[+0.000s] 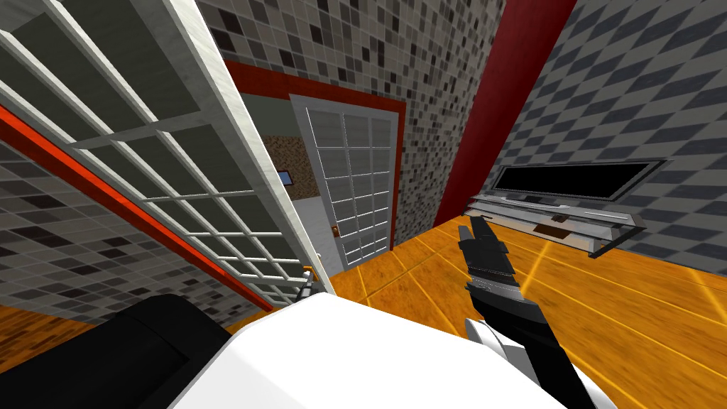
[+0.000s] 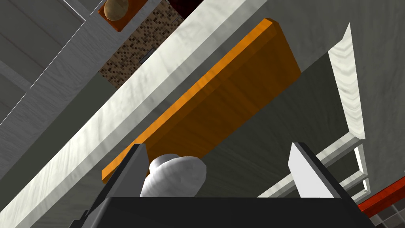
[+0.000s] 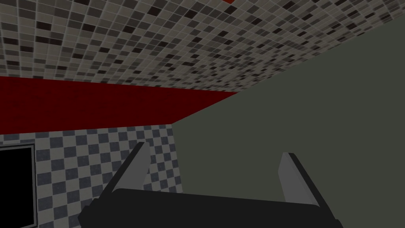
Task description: Pull the door open
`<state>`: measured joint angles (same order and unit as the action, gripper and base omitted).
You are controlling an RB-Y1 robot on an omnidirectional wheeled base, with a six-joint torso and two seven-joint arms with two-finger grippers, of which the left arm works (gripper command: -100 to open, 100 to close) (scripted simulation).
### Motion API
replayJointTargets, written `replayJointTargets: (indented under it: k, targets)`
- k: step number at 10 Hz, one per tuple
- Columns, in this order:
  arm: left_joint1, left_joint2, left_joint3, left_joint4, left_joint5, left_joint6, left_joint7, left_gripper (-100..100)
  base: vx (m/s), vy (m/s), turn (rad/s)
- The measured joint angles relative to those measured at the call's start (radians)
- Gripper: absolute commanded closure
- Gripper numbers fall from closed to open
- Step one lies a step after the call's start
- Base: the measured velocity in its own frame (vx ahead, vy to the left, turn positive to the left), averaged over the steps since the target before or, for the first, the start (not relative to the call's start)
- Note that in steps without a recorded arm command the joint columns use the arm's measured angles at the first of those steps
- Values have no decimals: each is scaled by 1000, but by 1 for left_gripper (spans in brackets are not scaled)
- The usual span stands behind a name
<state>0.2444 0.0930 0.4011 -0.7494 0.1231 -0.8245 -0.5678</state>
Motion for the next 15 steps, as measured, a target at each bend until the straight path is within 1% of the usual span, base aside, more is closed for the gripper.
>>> replayJointTargets:
  k: [1, 2, 3, 4, 5, 6, 7, 8, 9, 10, 11, 12, 13, 14, 15]
  targets:
    - [7, -4, 0, -13, 0, 9, -1, 100, 24, -4, -7]
    - [11, -2, -1, -17, 0, 13, 1, 100, -4, -10, 2]
    - [-9, 8, 1, 29, 1, -15, 5, 100, -17, -7, -8]
    - [-6, 3, 4, 19, 2, -16, 1, 100, -5, 3, -7]
    - [3, -4, 4, -1, 1, -7, -4, 100, -28, 36, -96]
    - [-9, 3, 4, 25, 3, -18, 16, 100, -41, 23, -69]
    - [5, -6, 2, -12, 3, 4, 29, 100, -26, 8, -7]
    - [8, -7, -1, -21, 2, 13, 34, 100, -9, 5, 12]
    - [5, -6, -1, -10, 2, 4, 36, 100, -3, 4, 14]
    - [9, -9, -2, -12, 1, -2, 36, 100, 11, 3, -2]
    - [-2, -3, -1, 16, 2, -18, 38, 100, 7, -1, 12]
    - [-7, 0, 0, 30, 2, -28, 40, 100, -2, -8, -29]
    - [15, -5, -3, -8, 1, -10, 43, 100, -4, -8, 0]
    - [26, -9, -5, -35, 0, 9, 43, 100, 9, -7, 14]
    - [25, -7, -5, -34, 0, 13, 43, 100, -17, -26, -71]
